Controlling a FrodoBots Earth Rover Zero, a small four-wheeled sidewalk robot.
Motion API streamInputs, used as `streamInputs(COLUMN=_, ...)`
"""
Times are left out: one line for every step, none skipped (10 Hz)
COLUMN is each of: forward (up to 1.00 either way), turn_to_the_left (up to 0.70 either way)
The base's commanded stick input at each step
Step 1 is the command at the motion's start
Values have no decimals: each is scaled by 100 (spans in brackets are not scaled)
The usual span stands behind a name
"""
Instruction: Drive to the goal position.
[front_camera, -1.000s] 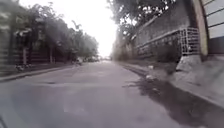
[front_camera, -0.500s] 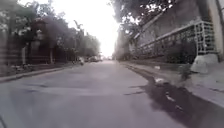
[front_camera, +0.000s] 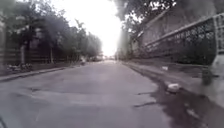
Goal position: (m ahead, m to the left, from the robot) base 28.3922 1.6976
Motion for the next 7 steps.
streamInputs(forward=100, turn_to_the_left=0)
streamInputs(forward=100, turn_to_the_left=0)
streamInputs(forward=100, turn_to_the_left=0)
streamInputs(forward=100, turn_to_the_left=0)
streamInputs(forward=100, turn_to_the_left=0)
streamInputs(forward=100, turn_to_the_left=0)
streamInputs(forward=100, turn_to_the_left=0)
